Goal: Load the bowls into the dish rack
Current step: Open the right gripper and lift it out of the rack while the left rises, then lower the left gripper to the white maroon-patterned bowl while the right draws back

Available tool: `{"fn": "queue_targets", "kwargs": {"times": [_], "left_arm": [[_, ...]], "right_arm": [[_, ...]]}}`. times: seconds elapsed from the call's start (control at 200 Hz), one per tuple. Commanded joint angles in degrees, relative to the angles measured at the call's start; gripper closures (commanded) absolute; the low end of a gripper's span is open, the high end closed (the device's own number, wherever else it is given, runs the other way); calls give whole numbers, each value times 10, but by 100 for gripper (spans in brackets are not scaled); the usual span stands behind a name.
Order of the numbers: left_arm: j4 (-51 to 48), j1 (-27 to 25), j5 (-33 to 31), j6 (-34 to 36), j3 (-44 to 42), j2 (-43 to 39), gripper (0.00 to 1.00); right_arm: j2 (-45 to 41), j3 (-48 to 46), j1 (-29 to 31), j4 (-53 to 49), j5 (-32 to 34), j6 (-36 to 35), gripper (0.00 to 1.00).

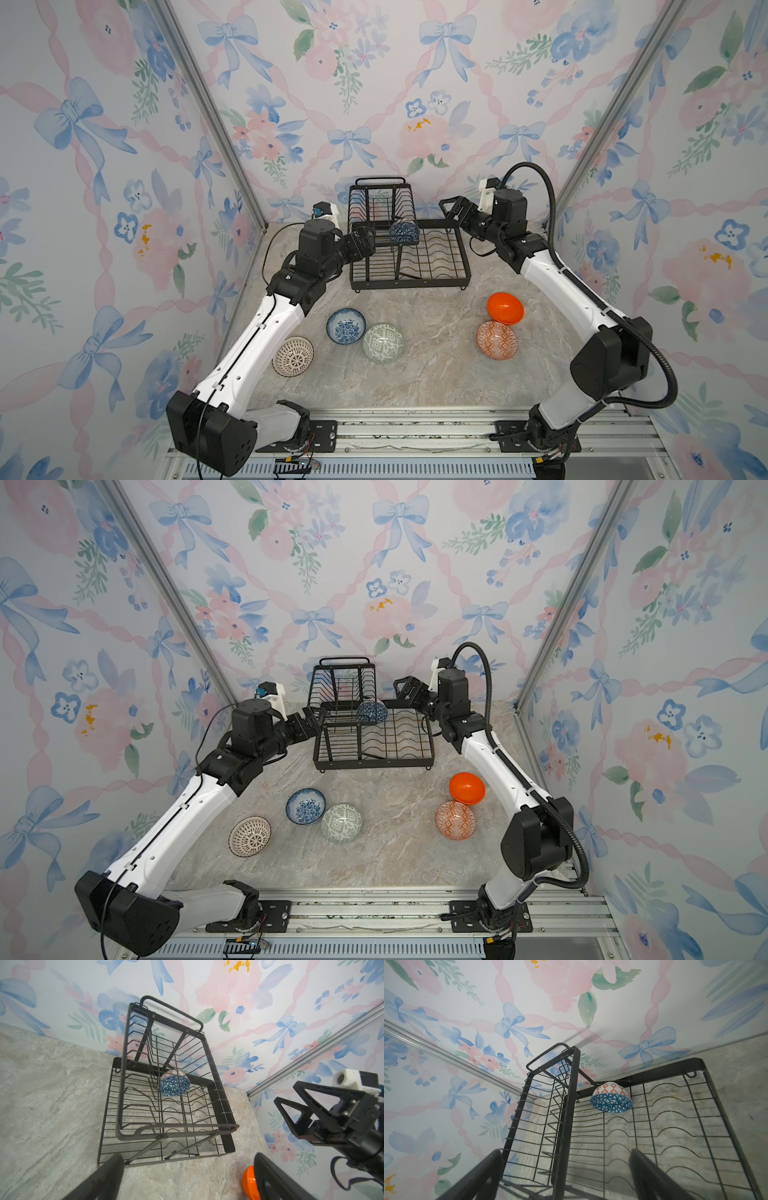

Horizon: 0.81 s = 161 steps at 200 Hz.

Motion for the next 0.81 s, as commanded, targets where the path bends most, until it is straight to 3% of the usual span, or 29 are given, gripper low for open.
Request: {"fn": "queue_targets", "kwargs": {"times": [0.0,0.095,0.25,0.41,0.635,0.8], "left_arm": [[-82,19,-27,-89,-34,-26,2],[-112,42,-21,-135,-75,-58,2],[-146,116,17,-163,-146,-95,2],[-185,182,53,-116,-186,-75,2],[-220,214,53,-42,-201,-50,2],[-232,224,40,-21,-218,-36,2]], "right_arm": [[-46,-16,19,-100,41,-113,3],[-83,-28,38,-126,76,-154,3],[-94,-1,70,-183,74,-213,3],[-72,47,113,-250,106,-244,3],[-83,7,184,-187,173,-289,3],[-57,37,235,-192,225,-322,3]]}}
